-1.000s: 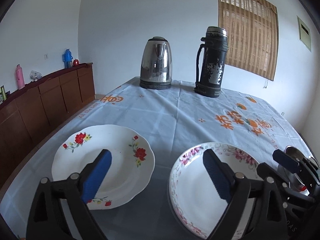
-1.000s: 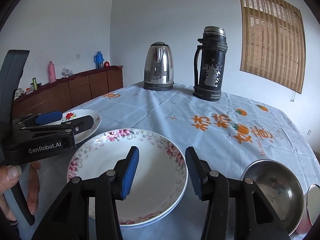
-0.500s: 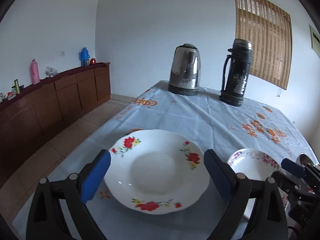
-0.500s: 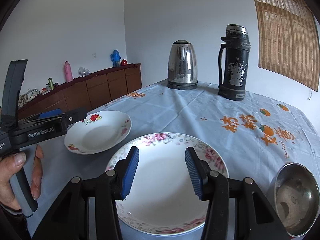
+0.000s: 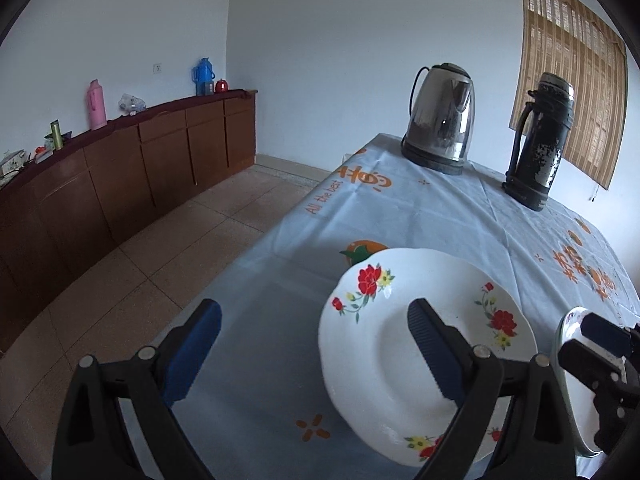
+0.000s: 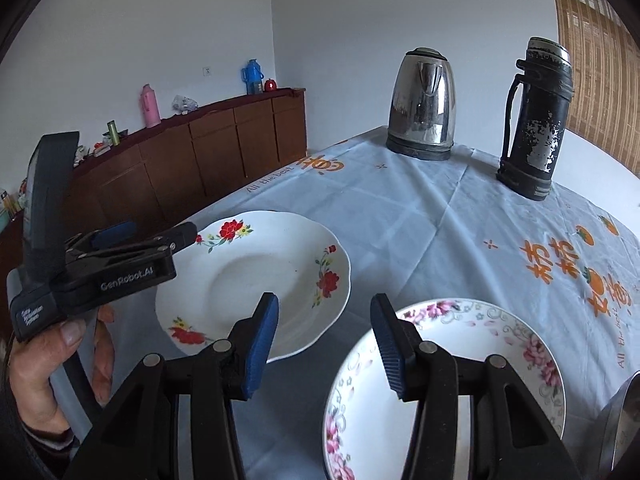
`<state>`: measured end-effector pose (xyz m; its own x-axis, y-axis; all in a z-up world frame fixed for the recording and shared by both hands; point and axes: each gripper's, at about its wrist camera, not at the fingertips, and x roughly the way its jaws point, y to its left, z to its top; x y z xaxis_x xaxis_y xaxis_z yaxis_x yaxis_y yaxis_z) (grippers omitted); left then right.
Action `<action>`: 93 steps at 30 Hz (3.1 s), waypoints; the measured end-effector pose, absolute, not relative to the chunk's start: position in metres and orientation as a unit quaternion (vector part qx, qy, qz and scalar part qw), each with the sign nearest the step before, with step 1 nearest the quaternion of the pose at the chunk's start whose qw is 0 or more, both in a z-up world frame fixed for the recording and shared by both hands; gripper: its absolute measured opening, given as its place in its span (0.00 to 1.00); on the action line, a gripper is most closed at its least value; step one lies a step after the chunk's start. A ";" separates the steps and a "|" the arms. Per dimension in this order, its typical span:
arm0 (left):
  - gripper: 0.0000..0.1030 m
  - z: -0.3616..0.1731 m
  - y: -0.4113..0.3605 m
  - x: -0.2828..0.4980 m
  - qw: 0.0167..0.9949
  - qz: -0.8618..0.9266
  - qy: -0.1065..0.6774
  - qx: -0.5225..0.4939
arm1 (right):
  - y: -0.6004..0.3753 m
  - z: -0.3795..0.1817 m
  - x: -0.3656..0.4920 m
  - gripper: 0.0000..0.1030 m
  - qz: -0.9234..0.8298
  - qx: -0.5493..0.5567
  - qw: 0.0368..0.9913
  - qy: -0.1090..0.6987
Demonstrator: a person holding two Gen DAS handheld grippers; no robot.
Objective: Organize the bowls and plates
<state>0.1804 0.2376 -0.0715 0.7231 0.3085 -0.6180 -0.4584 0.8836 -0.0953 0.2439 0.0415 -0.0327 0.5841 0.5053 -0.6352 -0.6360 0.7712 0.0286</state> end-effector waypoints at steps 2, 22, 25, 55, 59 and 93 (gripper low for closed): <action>0.93 -0.072 0.237 0.180 0.922 0.205 0.304 -0.124 | 0.053 -0.036 0.253 0.48 0.310 -0.112 0.884 0.332; 0.85 -0.084 0.248 0.187 0.910 0.183 0.340 -0.150 | 0.090 -0.066 0.289 0.40 0.263 -0.142 0.851 0.431; 0.78 -0.088 0.251 0.191 0.906 0.172 0.352 -0.163 | 0.092 -0.067 0.288 0.40 0.259 -0.148 0.853 0.428; 0.20 -0.100 0.265 0.192 0.892 0.158 0.371 -0.206 | 0.101 -0.075 0.262 0.40 0.288 -0.146 0.867 0.379; 0.20 -0.100 0.264 0.192 0.891 0.157 0.371 -0.208 | 0.100 -0.074 0.263 0.38 0.288 -0.141 0.868 0.379; 0.21 -0.080 0.253 0.173 0.923 0.157 0.303 -0.176 | 0.088 -0.056 0.237 0.33 0.285 -0.139 0.903 0.291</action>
